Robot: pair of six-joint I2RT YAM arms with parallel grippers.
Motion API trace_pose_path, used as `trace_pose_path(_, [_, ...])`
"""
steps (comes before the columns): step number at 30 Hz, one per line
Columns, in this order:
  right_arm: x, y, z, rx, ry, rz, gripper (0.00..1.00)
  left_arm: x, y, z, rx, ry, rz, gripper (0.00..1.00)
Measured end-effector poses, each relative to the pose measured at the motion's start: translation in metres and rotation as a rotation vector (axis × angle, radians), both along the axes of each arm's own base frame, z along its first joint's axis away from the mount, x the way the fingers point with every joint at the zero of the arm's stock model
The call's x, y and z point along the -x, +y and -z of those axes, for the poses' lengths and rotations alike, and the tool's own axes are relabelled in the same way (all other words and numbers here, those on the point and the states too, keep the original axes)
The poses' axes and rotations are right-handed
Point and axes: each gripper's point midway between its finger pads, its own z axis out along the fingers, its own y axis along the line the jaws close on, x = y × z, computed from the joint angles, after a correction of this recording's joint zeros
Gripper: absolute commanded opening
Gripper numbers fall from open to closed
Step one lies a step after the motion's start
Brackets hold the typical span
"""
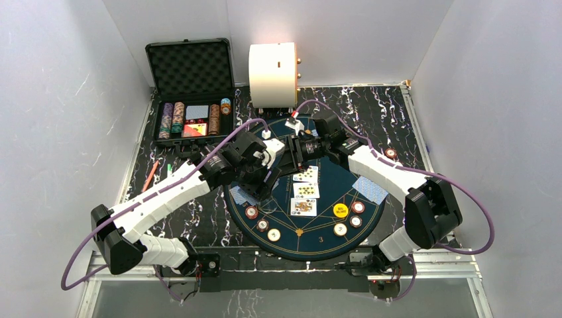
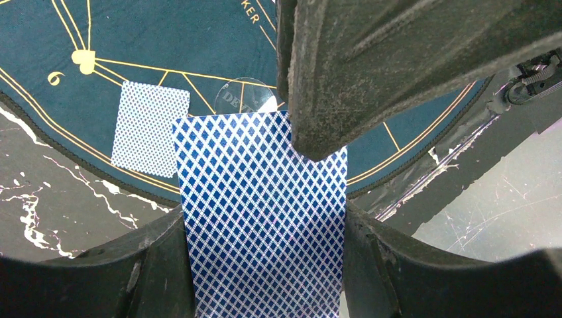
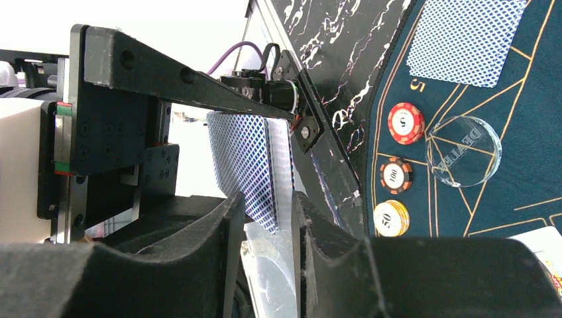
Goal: Distribute texas hold em gaming equipment
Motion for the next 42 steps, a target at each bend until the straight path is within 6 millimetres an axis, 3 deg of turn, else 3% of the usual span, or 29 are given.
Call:
trace_pose_path(22, [0.000,0.000,-0.001,-0.004,-0.001,-0.003,0.00,0.000,0.000,0.000,0.000,0.000,0.000,0.00])
trace_pose_path(31, [-0.007,-0.005,-0.002,-0.004,-0.001,0.021,0.00,0.000,0.000,0.000,0.000,0.000,-0.001,0.00])
trace_pose_path(42, [-0.012,-0.031,-0.009,-0.039,0.026,0.071,0.00,-0.001,0.000,0.000,0.000,-0.003,-0.007,0.00])
